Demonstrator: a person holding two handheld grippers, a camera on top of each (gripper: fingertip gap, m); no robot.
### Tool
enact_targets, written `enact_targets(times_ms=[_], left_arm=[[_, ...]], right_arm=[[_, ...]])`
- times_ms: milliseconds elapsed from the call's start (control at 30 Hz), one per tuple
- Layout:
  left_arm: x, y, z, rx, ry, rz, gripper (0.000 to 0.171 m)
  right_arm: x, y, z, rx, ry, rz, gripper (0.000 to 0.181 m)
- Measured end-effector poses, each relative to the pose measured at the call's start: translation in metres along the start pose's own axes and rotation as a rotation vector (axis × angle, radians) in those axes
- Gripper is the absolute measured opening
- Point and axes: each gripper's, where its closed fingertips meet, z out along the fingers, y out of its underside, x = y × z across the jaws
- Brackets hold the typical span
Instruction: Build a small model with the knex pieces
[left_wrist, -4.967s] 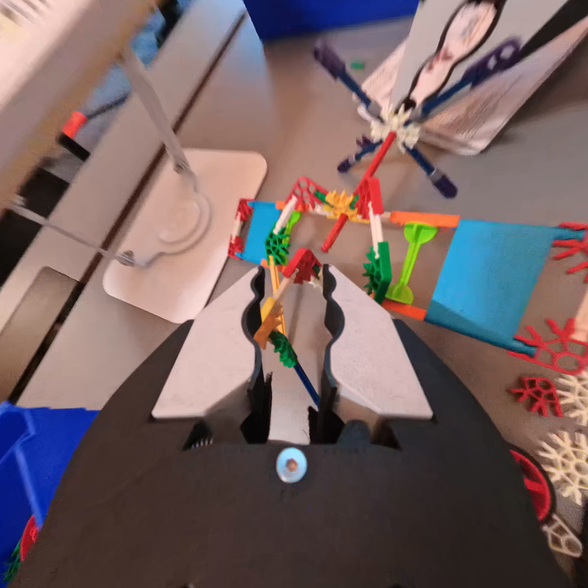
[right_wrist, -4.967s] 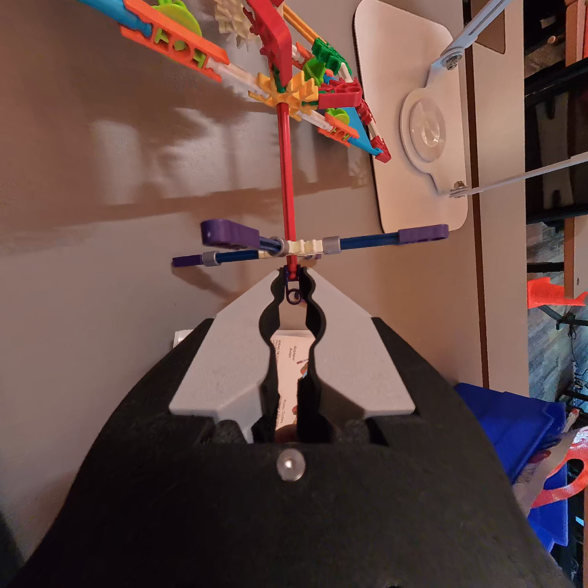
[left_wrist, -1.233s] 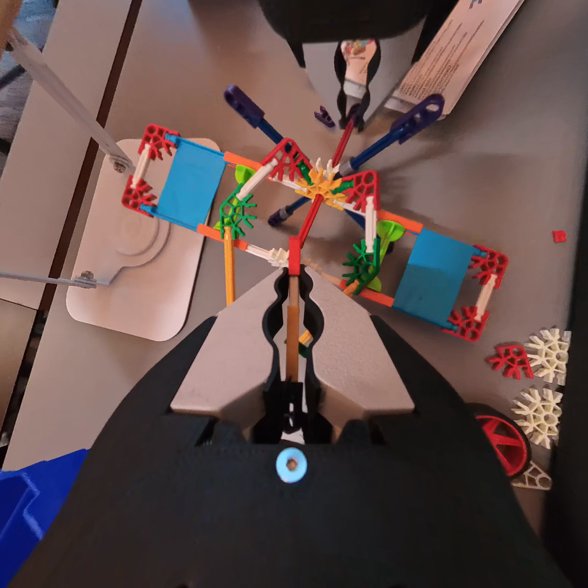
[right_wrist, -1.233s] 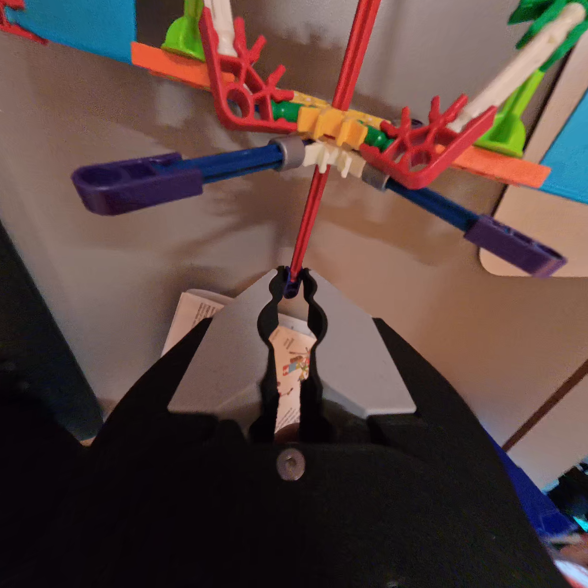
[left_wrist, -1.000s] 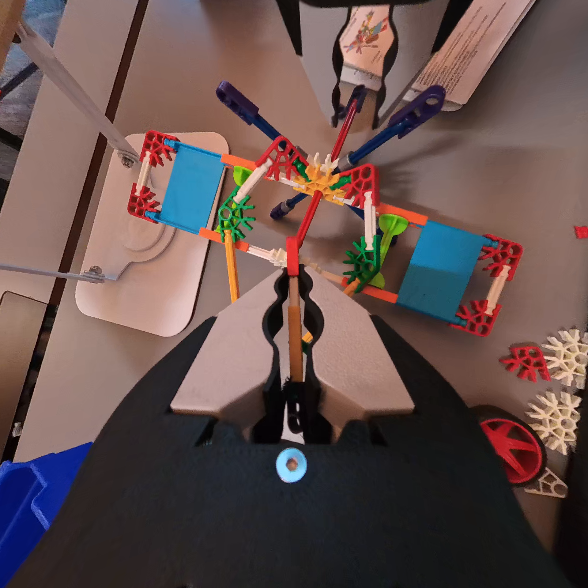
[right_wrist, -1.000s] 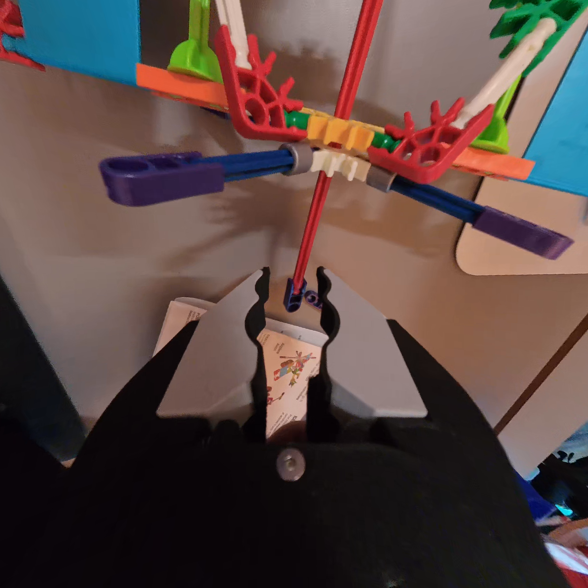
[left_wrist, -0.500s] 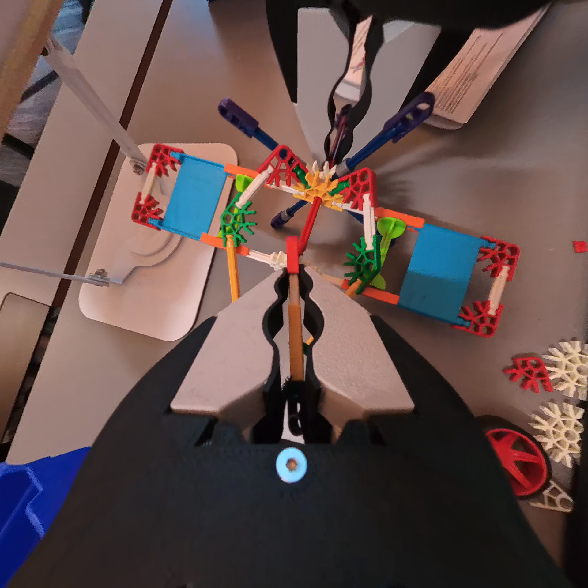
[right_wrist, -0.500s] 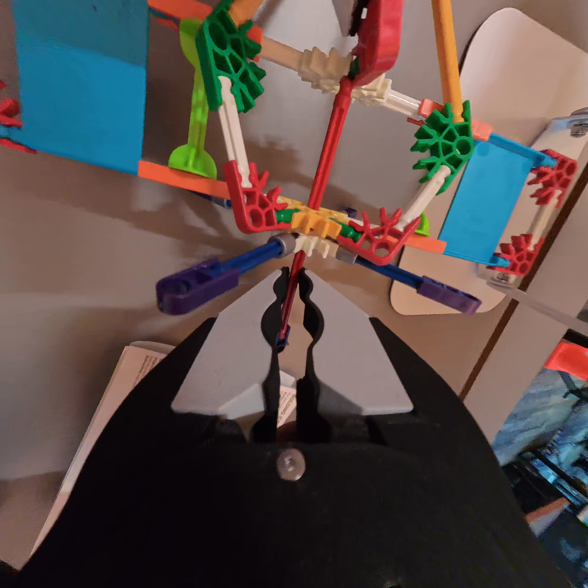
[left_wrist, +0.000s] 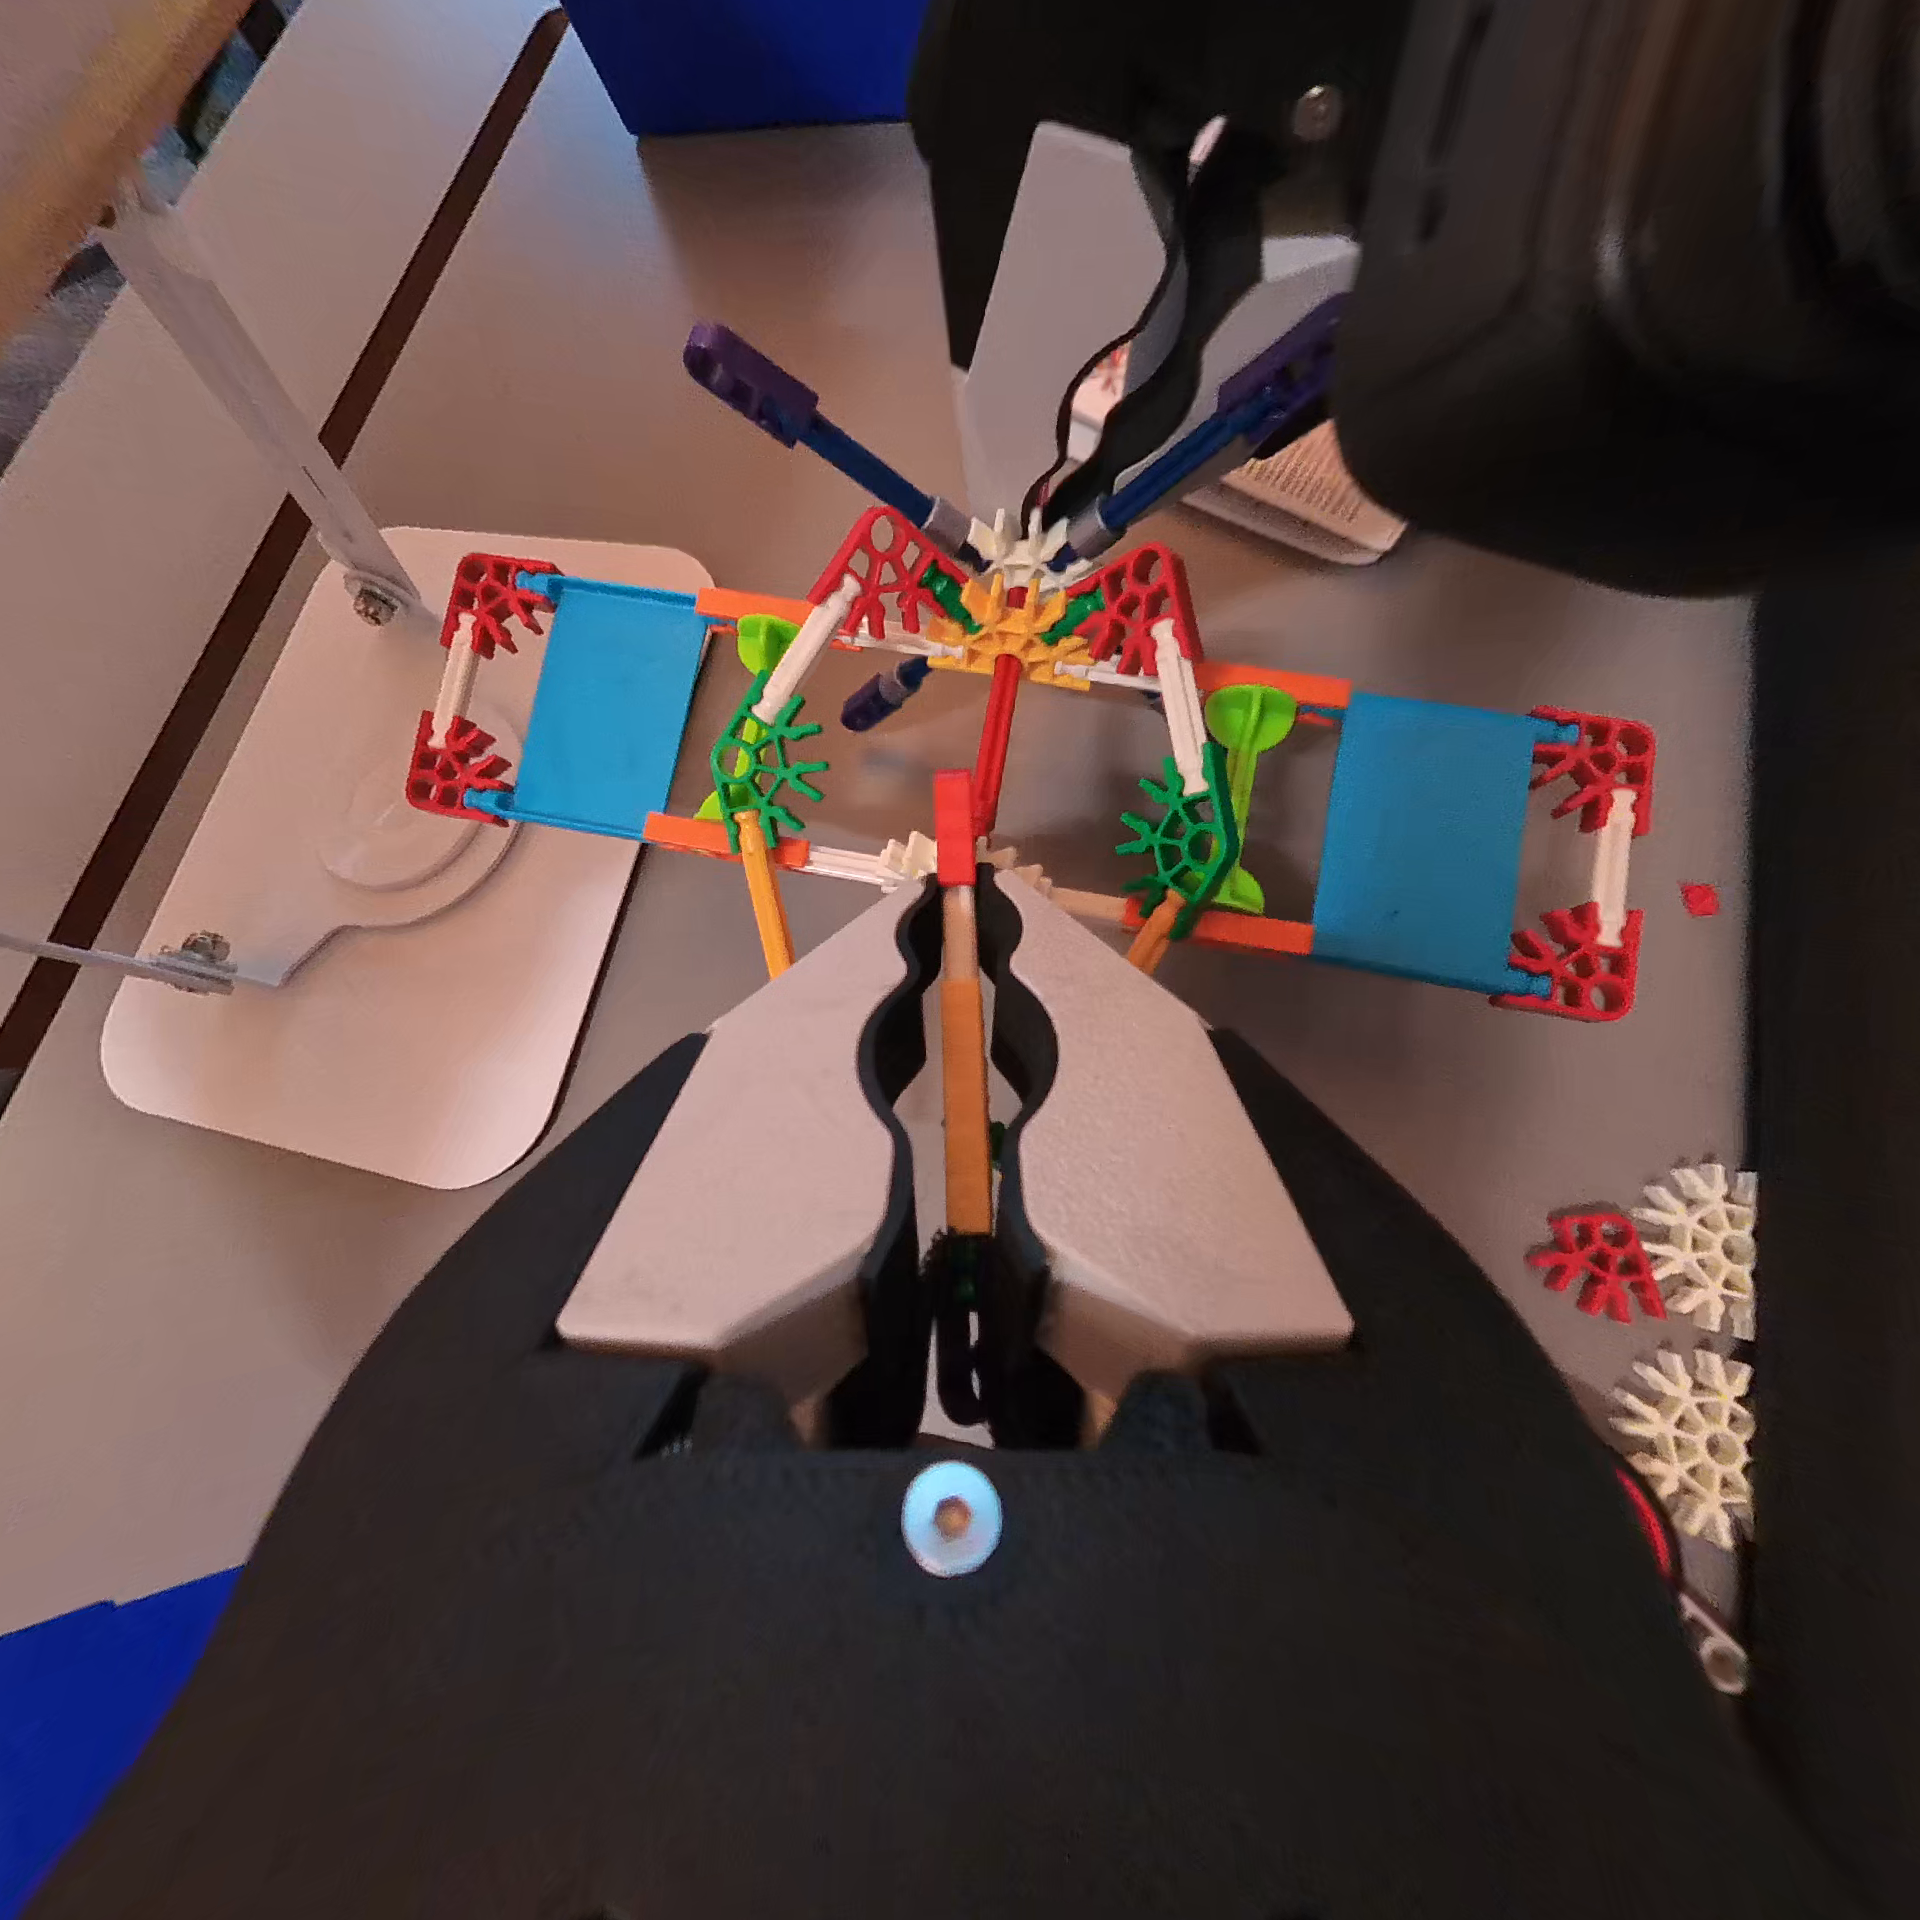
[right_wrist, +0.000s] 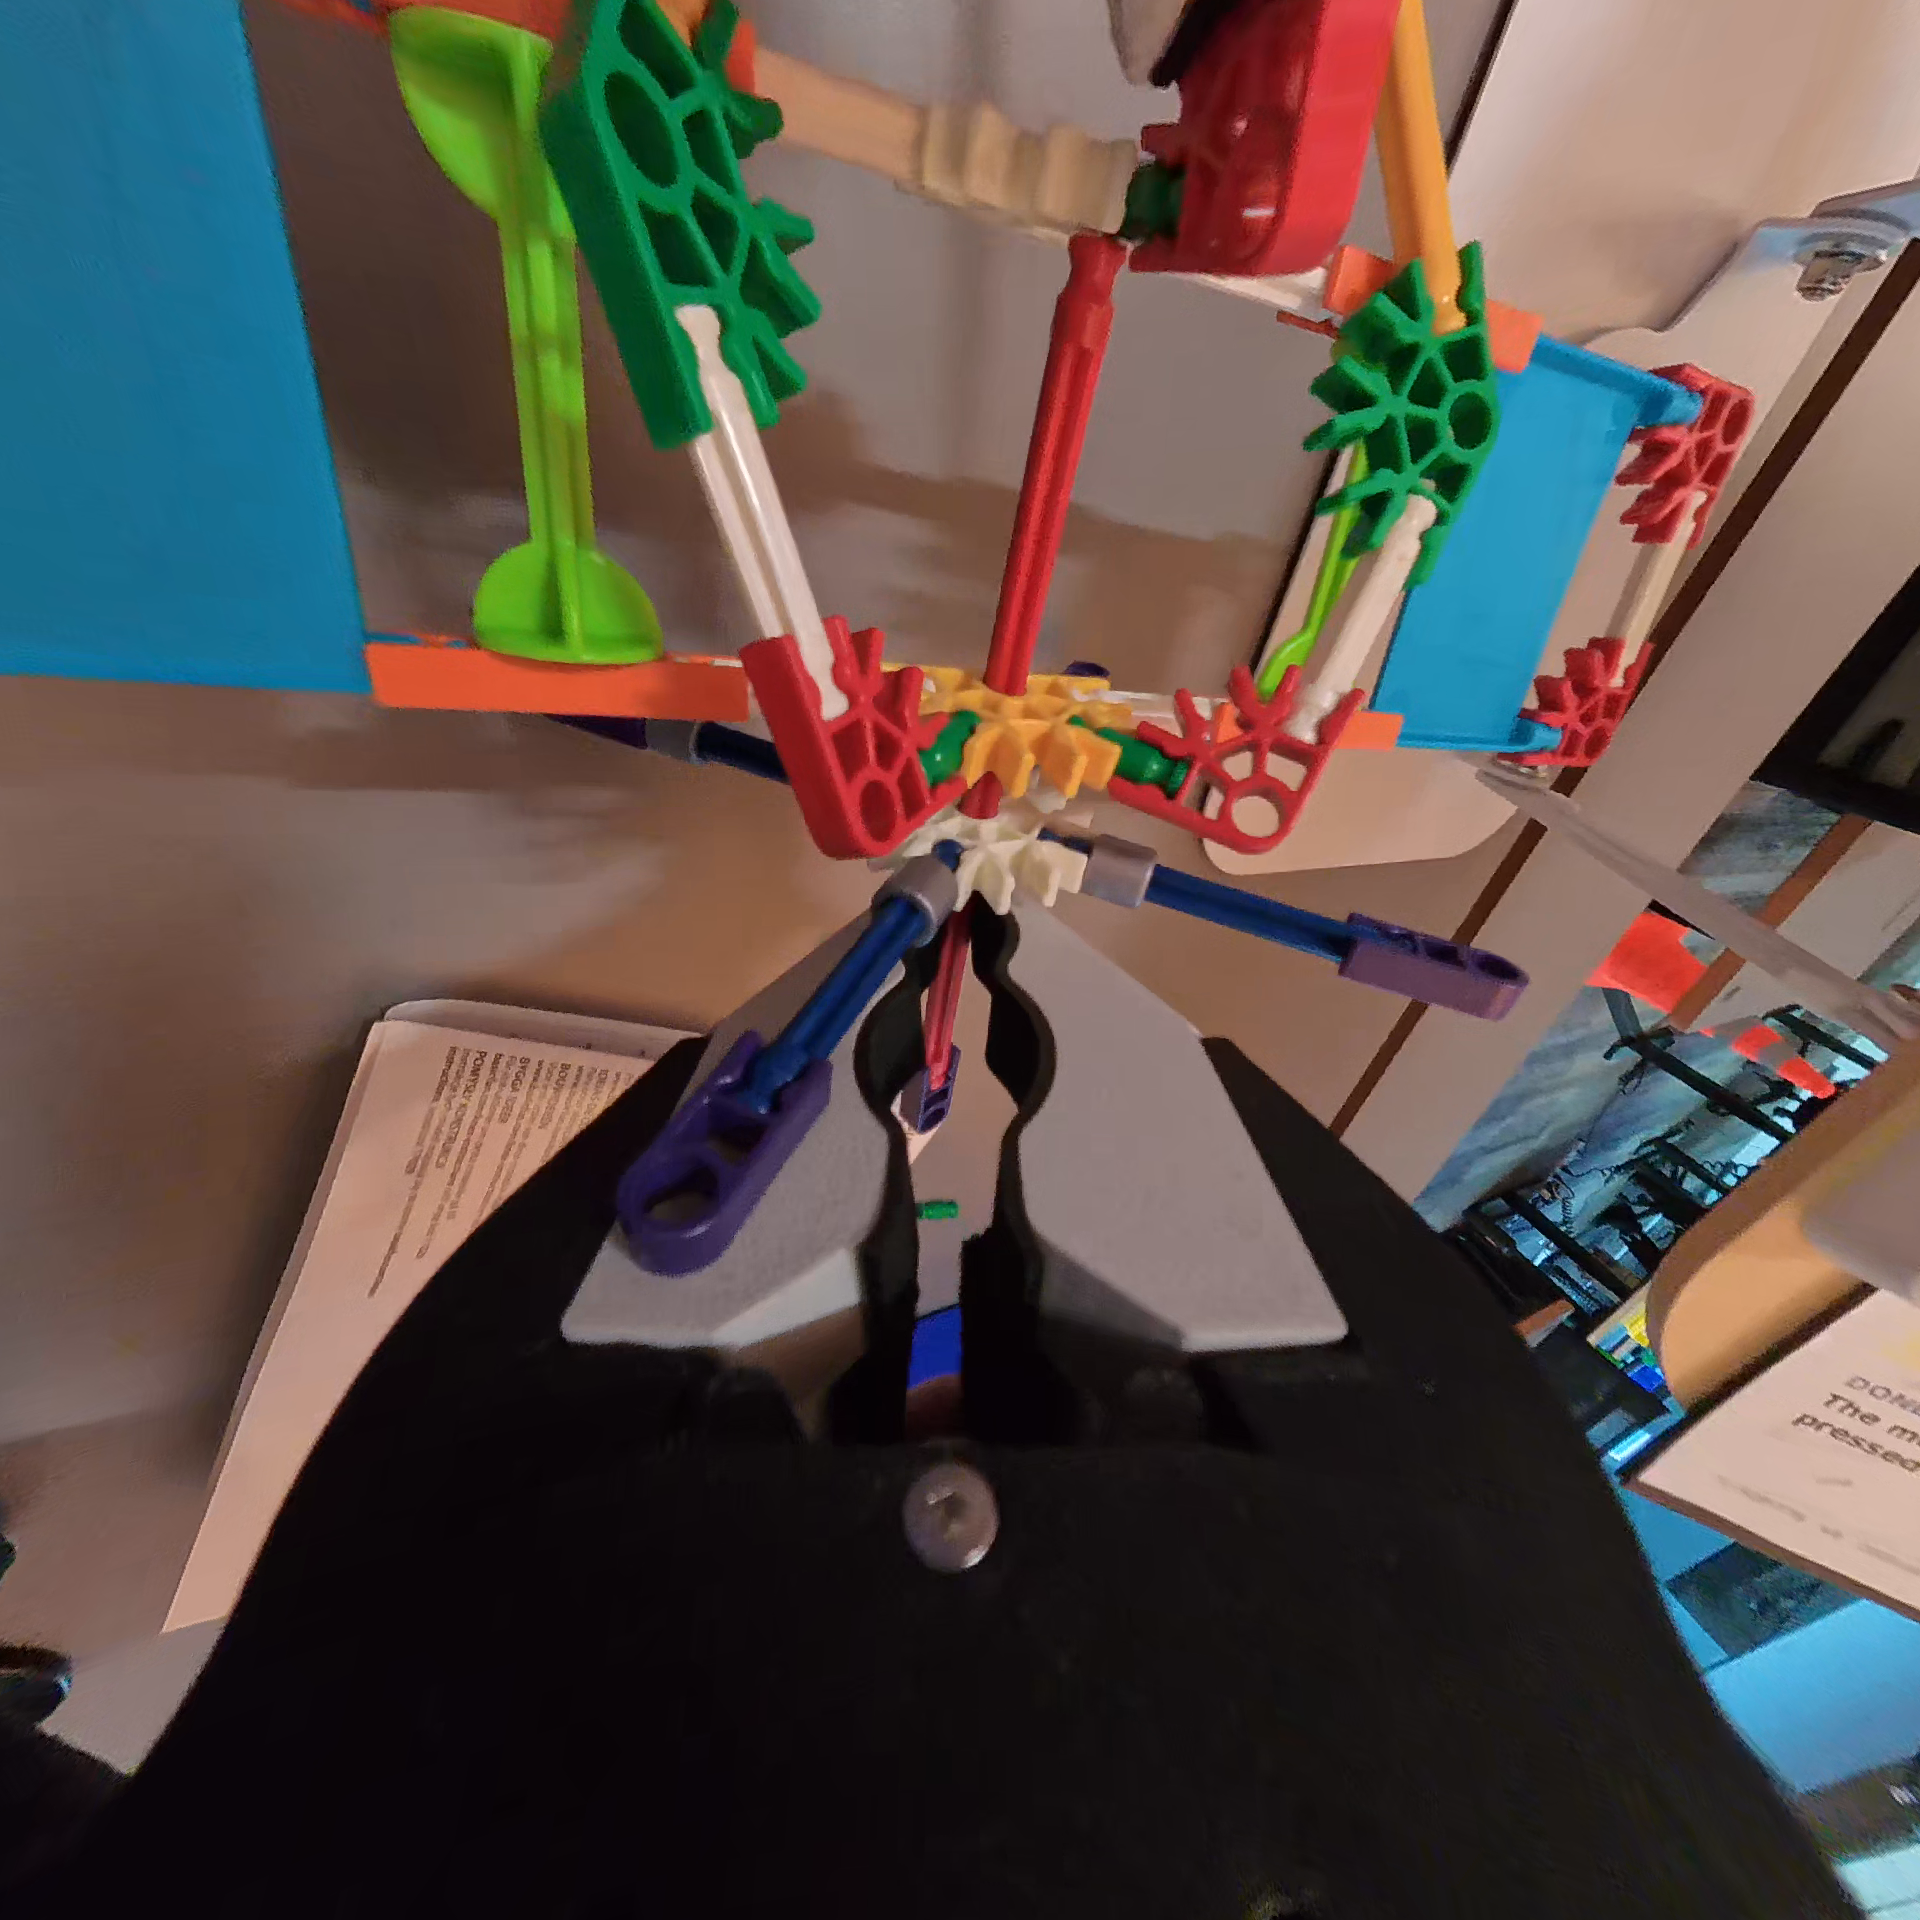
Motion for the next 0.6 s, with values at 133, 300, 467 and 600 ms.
enact_targets(times_ms=[133, 300, 467, 600], left_arm=[[0.0012, -0.0026, -0.0016, 0.035, 0.037, -0.045, 0.003], [0.0013, -0.0060, -0.0017, 0.075, 0.062, -0.077, 0.003], [0.0030, -0.0068, -0.0008, 0.084, 0.080, -0.096, 0.003], [0.0022, -0.0018, 0.0031, 0.072, 0.076, -0.103, 0.003]], right_arm=[[-0.0034, 0.0012, -0.0024, -0.009, -0.010, -0.001, 0.002], [-0.0012, 0.0038, -0.0033, -0.072, 0.033, -0.025, 0.001], [-0.0016, 0.0048, -0.0016, -0.129, 0.055, -0.047, 0.001], [-0.0023, 0.0042, 0.0018, -0.171, 0.066, -0.068, 0.002]])
